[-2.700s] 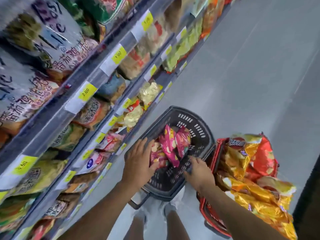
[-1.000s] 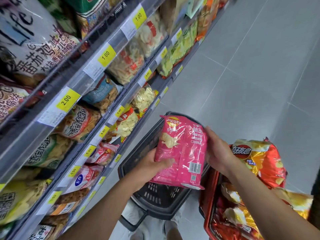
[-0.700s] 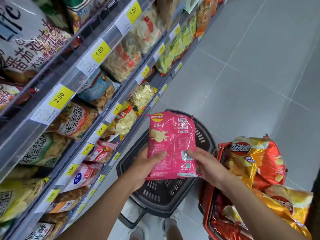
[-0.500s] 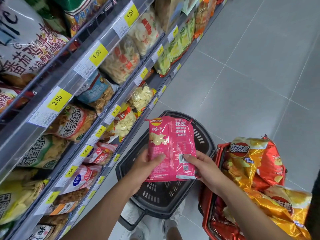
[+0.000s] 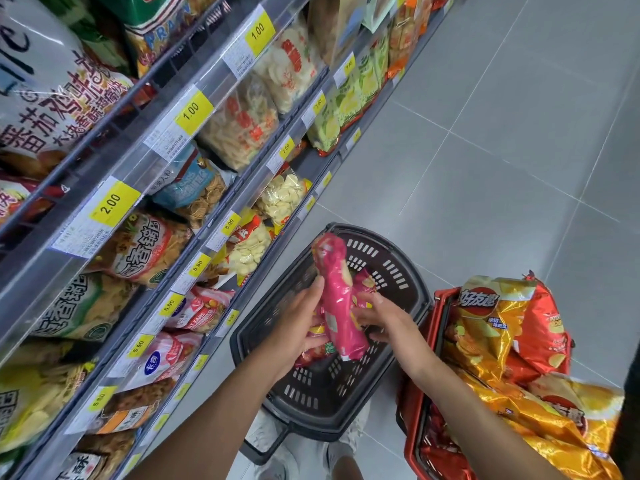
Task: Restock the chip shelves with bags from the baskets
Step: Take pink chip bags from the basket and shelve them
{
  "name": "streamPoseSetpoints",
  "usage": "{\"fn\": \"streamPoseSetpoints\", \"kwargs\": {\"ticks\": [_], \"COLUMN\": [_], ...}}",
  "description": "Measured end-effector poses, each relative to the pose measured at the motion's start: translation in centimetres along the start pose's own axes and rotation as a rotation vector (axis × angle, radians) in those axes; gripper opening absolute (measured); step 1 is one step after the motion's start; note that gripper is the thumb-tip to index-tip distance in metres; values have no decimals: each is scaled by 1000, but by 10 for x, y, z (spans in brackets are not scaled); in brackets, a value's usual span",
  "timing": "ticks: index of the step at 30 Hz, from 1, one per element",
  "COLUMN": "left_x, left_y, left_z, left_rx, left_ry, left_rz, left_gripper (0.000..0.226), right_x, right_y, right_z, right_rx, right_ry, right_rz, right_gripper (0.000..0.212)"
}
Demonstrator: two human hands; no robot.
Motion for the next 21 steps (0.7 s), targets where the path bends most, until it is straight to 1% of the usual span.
{"fn": "streamPoseSetpoints", "kwargs": {"ticks": [2,3,5,8,11,13,15,16,17,18,20,21], "left_x": [0,0,1,1,1,1,4,6,8,12,17,19], "left_y": [-1,-2,-5,-11,-24,-31,-35,-35,-36,-36,-36,-36], "left_z": [-5,-7,-9,-12,-19,-25,-26,-26,-25,-25,-28,-30], "left_rx": [78,94,92,64,33,79,143,165,186,209,258,277], "left_ry": [-21,-28,-36,-64,-103,-130,-139,-142,-145,-152,-179,-195], "left_rz": [-61,-77,-81,-27,130,171,150,128,100,69,8,-17], "left_gripper": [82,88,90,82,53,41,37,36,36,37,45,53], "right_x": [2,3,4,4,4,3,1,-2,-3,-6,-8,-8], "right_y": [3,5,9,15,22,19,8,3,1,0,6,10], "right_z": [1,1,-1,1,0,-8,-17,-18,-18,-14,-3,2], "right_rx": [-9,-20,-37,-48,-47,-52,-41,-40,-46,-62,-129,-148], "right_ry": [31,38,43,55,38,-50,-170,-184,-168,-119,60,145], "right_rz": [-32,-46,-73,-141,-198,-116,56,109,117,85,-24,-75], "right_gripper": [60,63,67,75,75,67,42,29,26,31,42,42]}}
Point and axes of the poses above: each hand's wrist, its own x-axis away from the middle knuckle, its own y-axis out of the palm, z = x × y, the point moved 6 cm from there along -x, towards the middle knuckle, and after that the axes turned 10 degrees about -x, right-handed, at the moved point
